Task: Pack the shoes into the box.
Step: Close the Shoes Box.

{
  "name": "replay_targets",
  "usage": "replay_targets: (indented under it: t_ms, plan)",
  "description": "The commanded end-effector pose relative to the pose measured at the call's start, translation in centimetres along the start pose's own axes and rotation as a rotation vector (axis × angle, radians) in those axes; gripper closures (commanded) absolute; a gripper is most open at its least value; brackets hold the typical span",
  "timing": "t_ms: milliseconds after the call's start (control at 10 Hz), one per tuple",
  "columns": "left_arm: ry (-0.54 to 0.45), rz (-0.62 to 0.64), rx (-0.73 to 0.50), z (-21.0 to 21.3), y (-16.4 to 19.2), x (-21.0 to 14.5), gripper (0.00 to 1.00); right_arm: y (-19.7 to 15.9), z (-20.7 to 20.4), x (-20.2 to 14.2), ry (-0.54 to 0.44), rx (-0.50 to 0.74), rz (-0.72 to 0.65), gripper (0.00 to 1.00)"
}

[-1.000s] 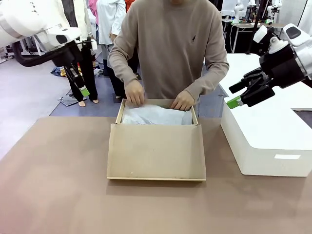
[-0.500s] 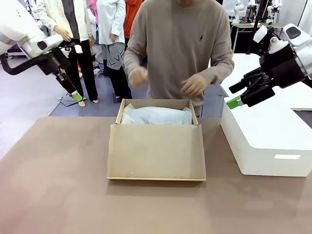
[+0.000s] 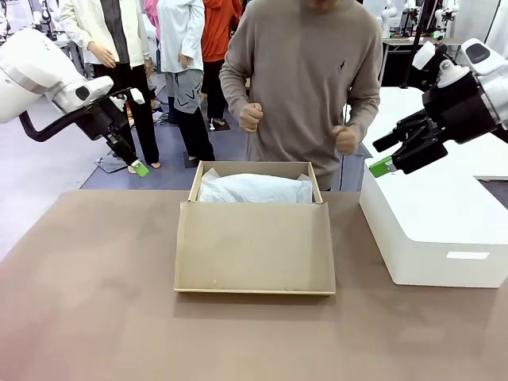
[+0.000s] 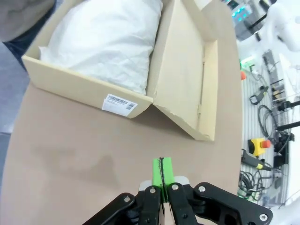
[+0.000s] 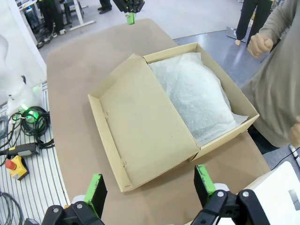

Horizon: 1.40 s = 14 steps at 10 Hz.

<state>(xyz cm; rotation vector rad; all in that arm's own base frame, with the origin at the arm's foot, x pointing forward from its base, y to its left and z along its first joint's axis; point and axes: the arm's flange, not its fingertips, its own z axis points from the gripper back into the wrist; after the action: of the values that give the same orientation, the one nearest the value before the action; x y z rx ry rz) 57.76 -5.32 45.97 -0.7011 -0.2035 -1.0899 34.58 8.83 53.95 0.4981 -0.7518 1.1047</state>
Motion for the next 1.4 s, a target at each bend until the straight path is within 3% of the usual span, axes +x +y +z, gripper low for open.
replay_targets:
  t_ms: [0,500,1300]
  plan:
    - [0.009,-0.004,0.011,0.5,-0.3,-0.1,1.00,-0.4,-0.2,0.1,-0.035,0.010,0.024,0.00]
    - [0.002,-0.001,0.004,0.2,-0.1,0.0,1.00,-0.4,-0.2,0.1,-0.035,0.010,0.024,0.00]
    - [-0.130,0.069,-0.106,-7.5,3.6,-5.0,1.00,-0.4,-0.2,0.1,-0.035,0.010,0.024,0.00]
